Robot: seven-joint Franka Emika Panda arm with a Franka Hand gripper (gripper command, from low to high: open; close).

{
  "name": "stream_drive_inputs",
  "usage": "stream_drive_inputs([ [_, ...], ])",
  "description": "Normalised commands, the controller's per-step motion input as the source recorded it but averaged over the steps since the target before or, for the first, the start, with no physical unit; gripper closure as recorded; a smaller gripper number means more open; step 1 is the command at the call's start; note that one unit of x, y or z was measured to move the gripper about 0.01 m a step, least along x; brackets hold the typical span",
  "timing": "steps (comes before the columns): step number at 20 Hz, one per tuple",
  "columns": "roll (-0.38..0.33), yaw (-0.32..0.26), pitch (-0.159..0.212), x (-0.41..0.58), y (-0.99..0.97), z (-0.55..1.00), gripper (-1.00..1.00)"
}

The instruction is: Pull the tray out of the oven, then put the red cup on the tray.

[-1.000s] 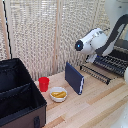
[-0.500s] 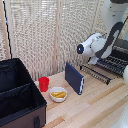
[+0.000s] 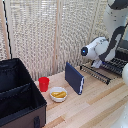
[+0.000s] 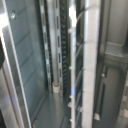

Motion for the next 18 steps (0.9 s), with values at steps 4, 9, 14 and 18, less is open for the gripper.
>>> stream_drive_inputs([
  [4, 0.238, -0.092, 0.026, 0.031, -0.33, 0.09, 1.00],
  [9, 0.162, -0.066, 0.045, 0.058, -0.22, 0.07, 1.00],
  [14, 0.054, -0.068, 0.030, 0.018, -0.05, 0.01, 1.00],
  [18, -0.023, -0.026, 0.001, -0.018, 0.08, 0.00, 1.00],
])
